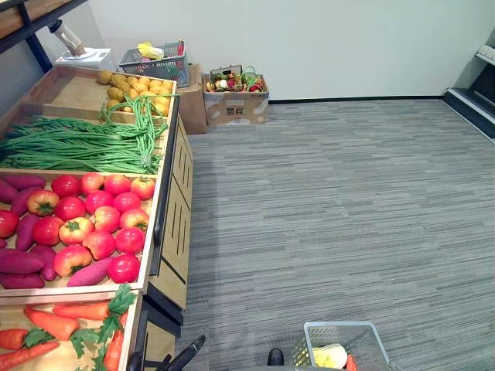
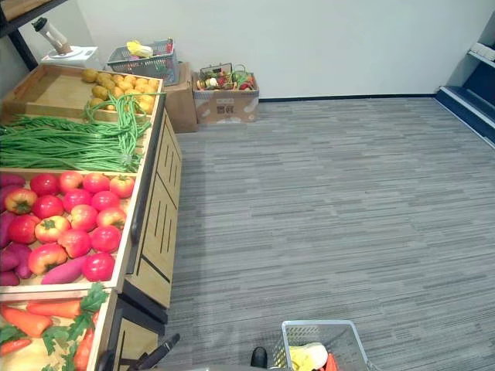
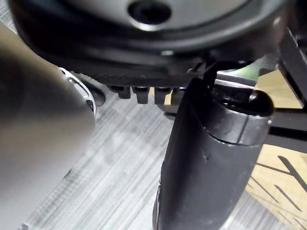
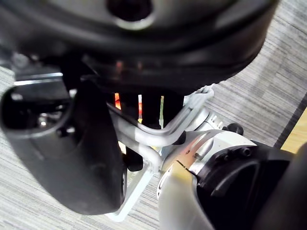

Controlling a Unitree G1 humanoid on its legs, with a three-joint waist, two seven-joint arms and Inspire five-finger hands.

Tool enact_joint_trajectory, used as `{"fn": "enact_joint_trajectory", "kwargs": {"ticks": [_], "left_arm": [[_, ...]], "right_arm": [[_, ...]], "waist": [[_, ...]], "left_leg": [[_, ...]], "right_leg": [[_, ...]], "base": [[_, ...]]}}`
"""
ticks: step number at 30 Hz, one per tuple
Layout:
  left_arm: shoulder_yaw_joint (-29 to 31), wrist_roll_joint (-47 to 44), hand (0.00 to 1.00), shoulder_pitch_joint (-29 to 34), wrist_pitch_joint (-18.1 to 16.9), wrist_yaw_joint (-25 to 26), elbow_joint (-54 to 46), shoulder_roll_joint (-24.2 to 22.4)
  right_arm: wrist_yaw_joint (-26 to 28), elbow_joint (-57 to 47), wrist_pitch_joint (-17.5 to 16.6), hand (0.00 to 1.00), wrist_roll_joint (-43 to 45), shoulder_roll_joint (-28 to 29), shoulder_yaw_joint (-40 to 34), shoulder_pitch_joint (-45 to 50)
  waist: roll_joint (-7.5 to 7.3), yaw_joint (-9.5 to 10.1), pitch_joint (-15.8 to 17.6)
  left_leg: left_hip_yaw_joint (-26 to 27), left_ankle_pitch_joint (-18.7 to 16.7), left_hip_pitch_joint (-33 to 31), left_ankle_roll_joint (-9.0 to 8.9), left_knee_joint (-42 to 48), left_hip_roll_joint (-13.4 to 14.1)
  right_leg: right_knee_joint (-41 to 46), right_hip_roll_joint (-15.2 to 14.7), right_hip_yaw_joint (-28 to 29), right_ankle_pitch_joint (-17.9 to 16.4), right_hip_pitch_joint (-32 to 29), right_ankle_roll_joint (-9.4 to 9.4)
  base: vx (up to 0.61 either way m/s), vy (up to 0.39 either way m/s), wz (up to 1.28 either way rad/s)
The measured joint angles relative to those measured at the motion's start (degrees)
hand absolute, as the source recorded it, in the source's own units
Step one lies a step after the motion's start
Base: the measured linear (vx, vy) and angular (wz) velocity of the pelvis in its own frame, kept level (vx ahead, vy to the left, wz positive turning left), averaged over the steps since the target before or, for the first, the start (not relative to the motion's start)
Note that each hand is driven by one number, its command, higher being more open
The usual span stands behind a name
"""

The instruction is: Pick vegetable in the basket

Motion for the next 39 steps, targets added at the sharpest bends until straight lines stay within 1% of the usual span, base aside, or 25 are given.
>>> {"fn": "enact_joint_trajectory", "kwargs": {"ticks": [6, 7, 9, 11, 12, 14, 15, 17, 19, 20, 22, 24, 26, 27, 28, 29, 30, 31, 32, 33, 35, 36, 37, 38, 39], "left_arm": [[-1.41, -0.34, 1.0, -0.23, -0.11, 0.26, -0.15, 0.35], [-2.49, -1.14, 1.0, -0.14, -0.14, 0.53, -0.16, 0.3], [-2.6, -1.33, 1.0, 0.04, -0.14, 0.78, -0.22, 0.19], [-2.63, -1.28, 1.0, 0.05, -0.14, 0.93, -0.3, 0.14], [-2.81, -1.03, 1.0, 0.16, -0.14, 0.93, -0.82, -0.06], [-3.62, 0.15, 1.0, 0.49, -0.13, 0.83, -2.54, -0.14], [-3.88, 0.21, 1.0, 0.45, -0.12, 0.8, -2.91, -0.15], [-4.81, 1.77, 1.0, 0.36, 0.02, 0.54, -3.68, 0.23], [-4.84, 2.47, 1.0, 0.35, 0.28, 0.29, -3.98, 0.39], [-4.83, 2.47, 1.0, 0.5, 0.59, 0.15, -4.03, 0.59], [-4.94, 2.53, 1.0, 0.54, 0.7, -0.38, -3.91, 0.84], [-4.93, 2.71, 1.0, 0.58, 0.92, -0.56, -3.9, 1.12], [-4.93, 3.49, 1.0, 0.58, 1.2, -0.58, -3.91, 1.6], [-4.98, 3.74, 1.0, 0.72, 1.34, -0.7, -3.91, 2.82], [-5.57, 4.34, 1.0, 0.1, 1.62, -0.87, -2.37, 2.54], [-6.41, 4.55, 1.0, 0.06, 1.63, -0.59, -2.31, 2.01], [-6.68, 4.52, 1.0, 0.07, 1.52, -0.72, -2.42, 2.12], [-6.48, 4.5, 1.0, 0.25, 1.08, -1.13, -2.58, 2.5], [-6.43, 4.5, 1.0, 0.74, 0.44, -1.36, -3.08, 2.71], [-6.39, 4.43, 1.0, 0.83, -0.03, -1.4, -3.43, 2.7], [-6.18, 3.2, 1.0, 0.9, -0.8, -1.62, -4.66, 2.39], [-5.41, 2.29, 1.0, 0.89, -1.32, -1.71, -5.13, 1.97], [-4.67, 2.29, 1.0, 0.89, -1.47, -1.74, -5.24, 1.87], [-4.34, 2.37, 1.0, 0.92, -1.81, -1.65, -5.51, 1.51], [-4.37, 2.5, 1.0, 0.87, -1.77, -1.64, -5.76, 1.52]], "right_arm": [[0.0, -0.11, 0.02, 0.0, -1.73, -0.99, 3.68, -1.68], [0.0, -0.17, 0.06, 0.0, -1.75, -1.02, 3.69, -1.81], [-0.02, -0.37, 0.09, 0.0, -1.73, -1.17, 3.66, -1.78], [-0.01, -1.21, 0.38, 0.0, -1.68, -1.1, 3.85, -1.76], [-0.03, -1.8, 0.36, 0.0, -1.62, -1.05, 4.11, -1.92], [-0.03, -2.85, 0.35, 0.0, -1.06, -0.8, 4.77, -2.02], [-0.05, -3.24, 0.27, 0.0, -0.61, -0.85, 4.95, -2.12], [-0.15, -3.8, -0.31, 0.0, 1.22, -1.68, 6.01, -2.92], [-0.17, -3.78, -1.28, 0.0, 1.27, -2.0, 6.0, -2.86], [-0.15, -3.79, -1.77, 0.0, 1.82, -2.16, 5.97, -2.76], [-0.15, -3.77, -2.26, 0.0, 2.7, -2.16, 5.94, -2.53], [-0.16, -3.64, -2.35, 0.0, 2.72, -2.01, 5.85, -2.51], [-0.16, -3.6, -2.34, 0.0, 2.68, -1.96, 5.84, -2.51], [-0.16, -3.23, -2.3, 0.0, 2.19, -1.27, 5.85, -2.43], [-0.21, -2.66, -2.14, 0.0, 0.84, -2.23, 5.87, -3.62], [-0.23, -2.64, -2.05, 0.0, 0.37, -2.49, 5.89, -4.08], [-0.23, -2.55, -1.73, 0.0, 0.1, -2.6, 5.93, -4.42], [-0.23, -2.14, -1.44, 0.0, 0.03, -2.64, 6.32, -4.6], [-0.22, -1.97, -0.74, 0.0, 0.08, -2.86, 7.64, -4.71], [-0.24, -1.95, -0.23, 0.0, 0.28, -3.19, 8.5, -4.78], [-0.35, -0.95, 1.36, 0.0, 0.41, -4.3, 9.69, -4.85], [-0.53, -0.18, 2.34, 0.0, 0.38, -4.95, 10.01, -4.88], [-0.54, 0.3, 2.68, 0.0, 0.29, -5.23, 10.08, -4.92], [-0.53, 1.12, 2.76, 0.0, 0.12, -5.31, 10.17, -4.8], [-0.52, 1.28, 2.89, 0.0, -0.1, -5.22, 10.2, -4.5]], "waist": [[-0.26, 0.21, 0.42], [-0.26, 0.25, 0.58], [-0.17, 0.46, 0.64], [-0.01, 0.69, 0.86], [0.24, 0.75, 1.09], [-0.1, 0.84, 1.49], [-0.1, 1.05, 1.75], [-0.38, 1.25, 2.82], [-0.16, 0.94, 3.53], [-0.38, 0.28, 3.71], [-0.33, -0.13, 3.7], [-0.31, -0.15, 3.71], [-0.57, -0.01, 3.7], [-2.05, 0.04, 3.65], [0.55, 0.23, 4.15], [1.45, 0.12, 4.31], [1.48, 0.27, 4.43], [0.82, 0.47, 3.91], [0.17, 0.59, 3.03], [0.12, 0.66, 2.83], [0.93, 1.25, 2.39], [1.11, 1.73, 2.28], [1.31, 1.87, 2.26], [1.22, 2.05, 2.23], [0.84, 2.05, 2.22]], "left_leg": [[-0.61, -1.51, 1.71, 0.48, 0.9, -0.06], [-0.71, -1.69, 1.7, 0.52, 1.04, 0.23], [-0.82, -1.82, 1.67, 0.48, 1.02, 0.25], [-0.96, -2.22, 1.8, 0.39, 1.28, 0.31], [-0.94, -2.54, 1.84, 0.38, 1.77, 0.35], [-0.88, -3.11, 2.23, 0.42, 1.92, 0.0], [-0.67, -3.27, 2.48, 0.53, 1.81, -0.12], [-0.16, -3.57, 3.87, 1.26, 1.1, -0.56], [-0.32, -3.18, 5.97, 1.83, -0.16, -0.87], [-1.03, -2.86, 6.92, 1.7, -0.43, -0.77], [-2.29, -3.21, 7.02, 1.2, -0.18, 0.05], [-3.7, -3.86, 6.93, -0.57, 0.4, 2.12], [-4.44, -4.67, 7.01, -2.44, 1.04, 3.68], [-4.95, -5.74, 7.81, -4.49, 1.4, 4.26], [-4.49, -5.89, 8.85, -6.4, 2.12, 8.85], [-4.65, -5.11, 9.01, -7.44, 1.95, 10.65], [-4.72, -3.5, 8.68, -8.06, 2.44, 11.43], [-4.72, -1.24, 7.07, -7.67, 4.54, 11.67], [-4.7, 1.09, 4.46, -6.7, 8.04, 11.79], [-4.74, 1.99, 2.97, -5.6, 10.49, 12.08], [-5.09, 5.74, -2.97, -2.76, 22.6, 14.82], [-6.0, 7.1, -6.73, -2.26, 30.94, 16.4], [-6.56, 6.21, -8.28, -2.83, 34.77, 16.54], [-6.12, 4.06, -10.4, -3.72, 38.99, 16.23], [-4.29, 2.27, -11.36, -4.24, 38.25, 15.18]], "right_leg": [[-0.02, -0.04, 0.48, -0.73, 1.37, 0.52], [0.0, -0.49, -1.34, -2.05, 1.56, 0.1], [0.25, -1.26, -4.99, -2.3, 1.77, 0.25], [3.42, -1.63, -5.87, -3.06, 0.73, 0.29], [7.89, -2.11, -5.89, -5.12, -1.08, 0.62], [17.53, -3.96, -6.85, -8.62, -4.71, 1.23], [20.51, -4.62, -7.77, -9.22, -5.88, 1.57], [32.49, -8.34, -11.56, -10.37, -10.39, 3.08], [38.03, -11.05, -14.1, -10.48, -11.94, 3.31], [40.11, -12.56, -15.28, -12.5, -12.15, 3.12], [36.82, -13.68, -14.93, -13.88, -12.16, 3.23], [27.74, -13.68, -13.05, -12.06, -11.66, 4.26], [23.08, -13.87, -11.48, -8.3, -11.26, 5.19], [20.14, -14.5, -11.47, -1.87, -9.86, 5.55], [21.74, -10.3, -13.22, -4.99, -8.7, 3.54], [22.93, -8.92, -14.02, -7.09, -9.05, 2.83], [23.9, -8.39, -14.33, -8.75, -9.27, 2.58], [24.05, -8.23, -14.65, -9.86, -9.42, 2.06], [23.07, -7.95, -14.74, -10.49, -9.28, 1.63], [22.04, -7.66, -14.7, -10.63, -8.73, 1.39], [17.71, -5.65, -15.06, -10.74, -5.49, 0.85], [15.46, -4.48, -15.23, -10.76, -3.09, 0.07], [14.49, -4.1, -15.38, -10.65, -1.75, -0.12], [12.79, -3.75, -15.86, -10.09, 0.73, -0.51], [11.27, -3.7, -16.36, -10.03, 2.86, -0.58]], "base": [[0.02, 0.048, -0.11], [-0.06, 0.023, 0.02], [-0.04, 0.009, 0.05], [-0.04, 0.031, 0.02], [0.0, 0.0, 0.0], [-0.01, 0.036, -0.05], [-0.03, 0.042, -0.17], [-0.04, 0.034, -0.14], [0.02, -0.001, 0.12], [0.05, -0.032, 0.29], [0.05, -0.124, 0.41], [0.11, -0.264, 0.38], [0.2, -0.32, 0.24], [0.29, -0.424, 0.12], [0.35, -0.477, 0.11], [0.28, -0.371, 0.04], [0.22, -0.312, 0.09], [0.25, -0.358, 0.07], [0.26, -0.353, 0.05], [0.27, -0.343, 0.06], [0.22, -0.293, 0.06], [0.16, -0.228, 0.03], [0.21, -0.197, -0.01], [0.27, -0.19, 0.03], [0.28, -0.154, 0.06]]}}
